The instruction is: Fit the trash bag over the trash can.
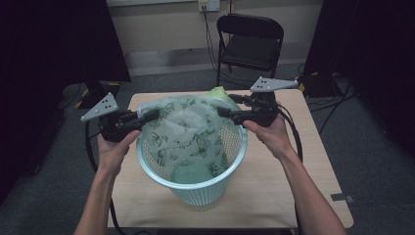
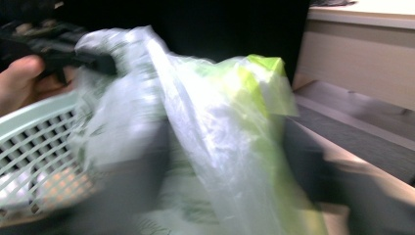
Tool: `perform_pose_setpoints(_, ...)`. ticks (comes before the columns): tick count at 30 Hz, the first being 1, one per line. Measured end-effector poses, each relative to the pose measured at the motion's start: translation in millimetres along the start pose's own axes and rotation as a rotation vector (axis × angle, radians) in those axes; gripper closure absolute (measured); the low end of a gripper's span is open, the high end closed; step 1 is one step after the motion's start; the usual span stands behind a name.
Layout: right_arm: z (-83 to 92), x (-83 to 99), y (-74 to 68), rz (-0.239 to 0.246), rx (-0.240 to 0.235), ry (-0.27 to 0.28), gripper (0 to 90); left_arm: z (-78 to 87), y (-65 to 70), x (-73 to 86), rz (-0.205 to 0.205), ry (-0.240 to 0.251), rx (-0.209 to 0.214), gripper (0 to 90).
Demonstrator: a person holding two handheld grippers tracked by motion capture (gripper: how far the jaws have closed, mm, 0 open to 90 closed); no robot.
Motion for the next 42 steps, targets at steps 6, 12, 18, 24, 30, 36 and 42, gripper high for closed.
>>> perform_pose_setpoints(6,-5.2,-3.9,-2.0,0.032,-0.014,-0.008,89.5,6.4,-4.6,-8.0,0.041,0.046,-0.036,44.8)
perform_pose_setpoints(12,-0.8,-16.9,9.3,0.019,0.043,0.013,90.0,17.6,-3.3,-17.6,0.04,0.097,-0.048,40.1)
perform_pose_setpoints(18,-8.8,-19.7,11.1,0.021,0.06,0.001,90.0,24.0,8.6,-26.3,0.034,0.152,-0.052,41.2)
perform_pose_setpoints(24,-14.6,-21.3,7.9,0.019,0.051,-0.007,89.9,19.4,18.0,-29.0,0.008,0.141,-0.039,43.5)
perform_pose_setpoints(30,-6.1,-23.0,10.0,0.047,0.091,-0.033,90.0,20.7,16.4,-26.9,0.013,0.132,-0.04,43.6)
perform_pose_setpoints(36,1.4,-11.5,37.6,-0.013,0.168,-0.026,90.0,25.5,17.6,-23.6,0.023,0.139,-0.011,50.8)
perform_pose_setpoints(42,-11.0,-15.7,21.2,-0.011,0.077,0.002,90.0,16.6,27.8,-22.8,0.0,0.107,0.032,43.9)
Point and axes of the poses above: each handheld gripper's, and its own axes: z roughly backward along the jaws, x roughly out of its underside, y roughly to its right, the point moved 7 cm from there along -z, roughly forward along the jaws, and after that the axes turned 13 degrees about z, right-handed, at the moved point
